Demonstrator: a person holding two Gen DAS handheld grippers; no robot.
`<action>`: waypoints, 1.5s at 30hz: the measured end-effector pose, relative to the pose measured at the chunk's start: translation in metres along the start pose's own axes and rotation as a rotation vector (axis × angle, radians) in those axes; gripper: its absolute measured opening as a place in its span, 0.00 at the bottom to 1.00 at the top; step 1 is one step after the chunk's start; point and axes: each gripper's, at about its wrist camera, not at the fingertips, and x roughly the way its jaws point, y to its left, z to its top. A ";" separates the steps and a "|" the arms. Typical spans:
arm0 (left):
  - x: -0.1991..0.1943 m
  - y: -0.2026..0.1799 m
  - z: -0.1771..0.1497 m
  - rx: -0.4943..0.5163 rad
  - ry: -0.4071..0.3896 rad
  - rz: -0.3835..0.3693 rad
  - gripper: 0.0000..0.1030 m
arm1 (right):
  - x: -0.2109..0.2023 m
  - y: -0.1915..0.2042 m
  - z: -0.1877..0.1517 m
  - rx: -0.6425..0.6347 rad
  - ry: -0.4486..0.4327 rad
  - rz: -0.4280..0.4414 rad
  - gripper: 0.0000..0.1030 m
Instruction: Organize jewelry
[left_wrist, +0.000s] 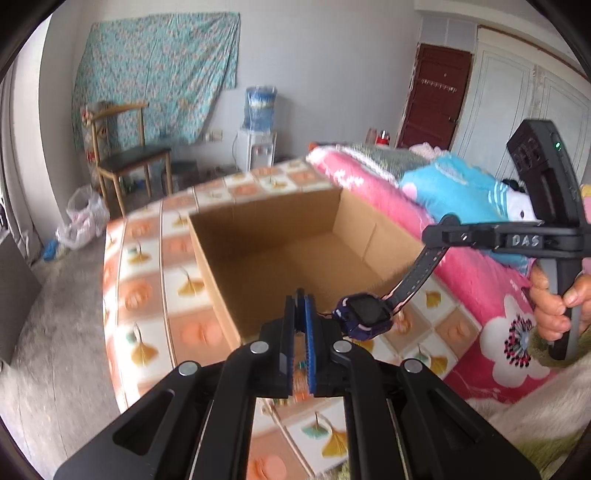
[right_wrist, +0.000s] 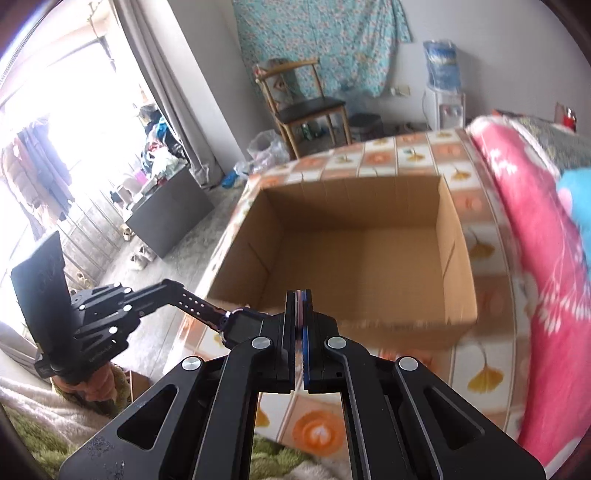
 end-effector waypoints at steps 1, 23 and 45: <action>0.001 0.002 0.009 0.005 -0.022 0.004 0.05 | 0.003 -0.002 0.010 -0.008 -0.010 0.009 0.01; 0.219 0.063 0.077 0.148 0.384 0.331 0.08 | 0.211 -0.067 0.111 -0.118 0.243 -0.164 0.01; 0.078 0.038 0.077 0.001 0.096 0.279 0.78 | 0.076 -0.074 0.096 -0.066 0.037 -0.094 0.53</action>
